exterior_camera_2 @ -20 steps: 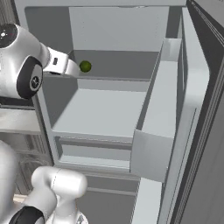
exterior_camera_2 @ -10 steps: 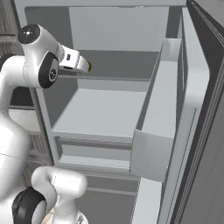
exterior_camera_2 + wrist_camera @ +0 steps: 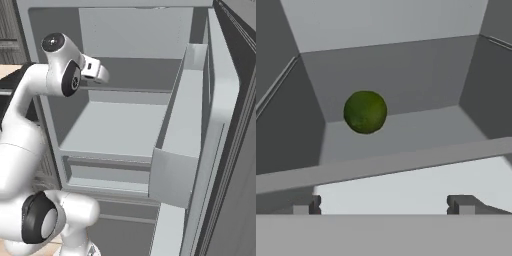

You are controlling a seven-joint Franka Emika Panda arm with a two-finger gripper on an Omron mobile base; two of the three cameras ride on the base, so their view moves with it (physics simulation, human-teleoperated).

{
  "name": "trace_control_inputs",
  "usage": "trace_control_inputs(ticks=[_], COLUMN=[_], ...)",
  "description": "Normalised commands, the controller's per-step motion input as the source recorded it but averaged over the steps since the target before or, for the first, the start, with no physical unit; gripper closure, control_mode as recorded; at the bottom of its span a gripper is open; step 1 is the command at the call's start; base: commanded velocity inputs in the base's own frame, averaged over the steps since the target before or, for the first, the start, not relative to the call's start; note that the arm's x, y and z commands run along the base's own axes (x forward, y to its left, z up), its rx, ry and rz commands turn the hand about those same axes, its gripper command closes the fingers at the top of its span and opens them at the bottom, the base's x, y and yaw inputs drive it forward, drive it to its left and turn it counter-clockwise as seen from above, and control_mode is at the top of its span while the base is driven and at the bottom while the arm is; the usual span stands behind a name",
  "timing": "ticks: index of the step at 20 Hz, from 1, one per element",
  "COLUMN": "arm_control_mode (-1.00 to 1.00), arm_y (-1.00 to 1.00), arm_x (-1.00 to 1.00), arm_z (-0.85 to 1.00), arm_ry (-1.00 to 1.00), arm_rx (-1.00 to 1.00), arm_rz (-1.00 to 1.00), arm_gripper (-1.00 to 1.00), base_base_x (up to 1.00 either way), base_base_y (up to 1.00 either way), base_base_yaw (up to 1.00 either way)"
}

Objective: Grab the limes from the fridge, place them in the blender, close the lid, and turn on the blender to create a marinade.

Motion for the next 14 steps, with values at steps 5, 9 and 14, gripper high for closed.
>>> trace_control_inputs(ticks=[5,9,14], arm_control_mode=[-1.0,-1.0,-1.0], arm_y=[0.06,0.14,0.05], arm_x=[0.6,0.35,0.27], arm_z=[-0.06,-0.05,-0.12], arm_ry=[0.05,0.01,0.0], arm_rx=[0.0,0.0,0.0], arm_rz=[0.03,0.04,0.04], arm_gripper=[-1.0,-1.0,-1.0], base_base_x=[0.0,0.0,0.0], base_base_y=[0.0,0.0,0.0], base_base_yaw=[0.0,0.0,0.0])
